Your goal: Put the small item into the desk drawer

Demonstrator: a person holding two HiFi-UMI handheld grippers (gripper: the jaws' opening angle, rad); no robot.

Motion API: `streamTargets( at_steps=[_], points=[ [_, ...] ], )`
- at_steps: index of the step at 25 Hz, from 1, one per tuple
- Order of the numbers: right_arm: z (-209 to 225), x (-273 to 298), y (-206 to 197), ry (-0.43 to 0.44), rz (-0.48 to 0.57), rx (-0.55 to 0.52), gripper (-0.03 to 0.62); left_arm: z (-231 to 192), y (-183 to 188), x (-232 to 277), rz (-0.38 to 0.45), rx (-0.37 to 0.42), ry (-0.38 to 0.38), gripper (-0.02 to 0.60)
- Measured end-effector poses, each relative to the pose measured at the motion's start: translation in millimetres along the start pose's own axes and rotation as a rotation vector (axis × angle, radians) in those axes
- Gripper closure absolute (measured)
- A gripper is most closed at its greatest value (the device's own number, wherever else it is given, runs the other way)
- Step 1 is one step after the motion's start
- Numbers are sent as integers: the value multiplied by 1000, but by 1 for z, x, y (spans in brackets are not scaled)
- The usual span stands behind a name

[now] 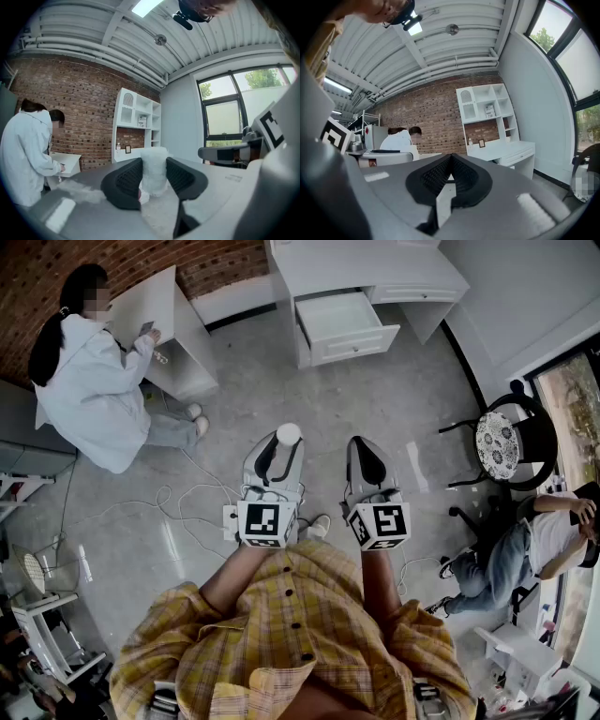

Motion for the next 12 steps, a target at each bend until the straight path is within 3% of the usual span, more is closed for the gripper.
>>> streamTargets(
  at_steps=[12],
  points=[
    [10,-26,0,19,5,-1,603,28,-1,-16,36,-16,34,413]
  ],
)
Point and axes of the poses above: the fingertips, and each gripper's own axes: x forward along the fingers, z to its right, y out of its top, the point moved 9 cm from there along -x, backward along the fingers, and after that the axes turned 7 degrees about x, right-handed, at the moved point
